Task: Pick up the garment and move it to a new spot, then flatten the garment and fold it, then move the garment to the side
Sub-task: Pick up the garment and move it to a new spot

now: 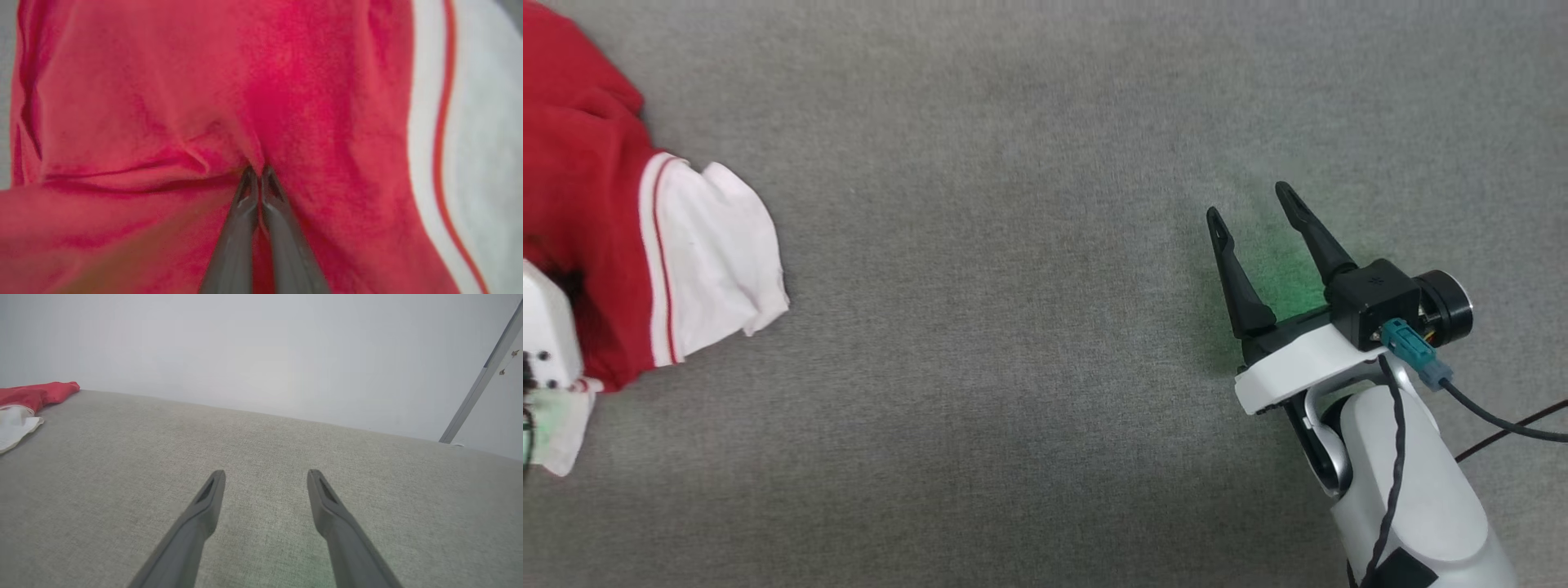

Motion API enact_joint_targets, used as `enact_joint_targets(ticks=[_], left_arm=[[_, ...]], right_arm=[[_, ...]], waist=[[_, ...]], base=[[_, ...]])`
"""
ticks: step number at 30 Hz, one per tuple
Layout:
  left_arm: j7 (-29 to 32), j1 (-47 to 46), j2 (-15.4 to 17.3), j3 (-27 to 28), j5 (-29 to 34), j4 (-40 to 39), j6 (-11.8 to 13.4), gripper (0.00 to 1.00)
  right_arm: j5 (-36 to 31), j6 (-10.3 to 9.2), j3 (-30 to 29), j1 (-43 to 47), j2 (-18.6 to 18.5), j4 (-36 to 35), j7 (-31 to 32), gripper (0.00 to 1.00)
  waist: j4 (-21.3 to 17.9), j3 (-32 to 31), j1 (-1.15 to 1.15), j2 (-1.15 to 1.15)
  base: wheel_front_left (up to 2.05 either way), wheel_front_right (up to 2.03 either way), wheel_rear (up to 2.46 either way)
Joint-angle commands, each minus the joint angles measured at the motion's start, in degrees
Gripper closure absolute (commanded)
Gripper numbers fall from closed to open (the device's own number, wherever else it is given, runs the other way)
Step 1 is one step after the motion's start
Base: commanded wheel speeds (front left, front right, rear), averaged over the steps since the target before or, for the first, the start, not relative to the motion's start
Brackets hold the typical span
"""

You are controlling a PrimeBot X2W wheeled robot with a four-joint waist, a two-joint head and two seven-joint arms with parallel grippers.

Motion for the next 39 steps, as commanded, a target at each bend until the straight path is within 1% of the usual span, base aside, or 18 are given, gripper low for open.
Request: enact_joint_targets(ticks=[1,5,8,11,14,18,19,21,24,26,28,31,32,35,39], left_arm=[[-1.9,-0.4,-2.0,-2.1,-0.1,-1.0,-0.6,1.00],[-6.3,-2.9,-0.9,-4.9,0.3,-4.2,-0.3,1.00],[-8.4,-4.3,-1.2,-6.9,-0.6,-7.6,-0.3,1.00],[-9.1,-6.5,-1.4,-9.3,-1.2,-11.8,-0.3,1.00],[-9.6,-8.4,-1.6,-11.2,-2.5,-16.4,-0.3,1.00],[-8.7,-12.1,-3.6,-13.9,-5.4,-23.3,-0.3,1.00],[-8.7,-12.1,-3.6,-13.9,-5.4,-23.3,-0.3,1.00],[-7.7,-14.5,-4.6,-15.7,-5.7,-26.1,-0.3,1.00],[-6.5,-18.6,-7.6,-17.7,-7.3,-28.7,-0.3,1.00],[-6.4,-21.5,-10.3,-18.6,-8.5,-29.0,-0.3,1.00],[-6.9,-24.4,-13.2,-19.6,-8.4,-28.5,-0.3,1.00],[-7.9,-27.1,-17.3,-21.3,-9.0,-26.3,-0.3,1.00],[-8.2,-27.7,-18.1,-21.9,-9.3,-25.3,-0.3,1.00],[-8.1,-28.6,-19.3,-25.3,-8.8,-22.5,-0.3,1.00],[-8.2,-27.4,-18.6,-29.2,-8.4,-18.0,-0.3,1.00]], right_arm=[[0.4,-0.05,-0.1,-0.2,0.1,0.1,-0.3,0.00],[1.3,-0.06,-0.3,0.7,0.0,0.3,-0.3,0.00],[2.4,-0.05,-0.4,1.3,0.0,0.4,-0.3,0.00],[4.1,-0.06,-0.6,2.3,0.0,0.3,-0.3,0.00],[6.1,-0.05,-0.5,2.9,0.0,-0.4,-0.3,0.00],[9.7,-0.05,-1.6,3.9,0.0,-1.3,-0.3,0.00],[9.7,-0.05,-1.6,3.9,0.0,-1.3,-0.3,0.00],[11.7,-0.05,-2.1,4.5,0.0,-1.8,-0.3,0.00],[14.9,-0.05,-2.3,5.1,0.1,-2.5,-0.3,0.00],[16.9,-0.05,-2.4,5.6,0.1,-2.6,-0.3,0.00],[18.7,-0.05,-2.2,5.9,0.1,-2.8,-0.3,0.00],[21.0,-0.05,-2.4,6.4,0.1,-2.9,-0.3,0.00],[21.7,-0.04,-2.2,6.6,0.1,-3.0,-0.3,0.00],[23.3,-0.05,-2.1,6.9,0.1,-3.0,-0.3,0.00],[25.4,-0.05,-1.8,7.7,0.0,-3.3,-0.3,0.00]], waist=[[0.6,-2.1,0.00,0.00],[0.7,-4.9,0.00,0.00],[0.1,-6.6,0.00,0.00],[-1.3,-7.4,0.00,0.00],[-3.5,-7.4,0.00,0.00],[-7.5,-6.7,0.00,0.00],[-7.5,-6.7,0.00,0.00],[-9.7,-6.2,0.00,0.00],[-13.3,-5.4,0.00,0.00],[-15.7,-4.8,0.00,0.00],[-18.2,-4.2,0.00,0.00],[-21.4,-3.4,0.00,0.00],[-22.6,-3.2,0.00,0.00],[-25.6,-2.6,0.00,0.00],[-28.8,-1.6,0.00,0.00]], base=[[0.00,0.00,0.00],[0.00,0.00,0.00],[0.00,0.00,0.00],[0.00,0.00,0.00],[0.00,0.00,0.00],[0.00,0.00,0.00],[0.00,0.00,0.00],[0.00,0.00,0.00],[0.00,0.00,0.00],[0.00,0.00,0.00],[0.00,0.00,0.00],[0.00,0.00,0.00],[0.00,0.00,0.00],[0.00,0.00,0.00],[0.00,0.00,0.00]])
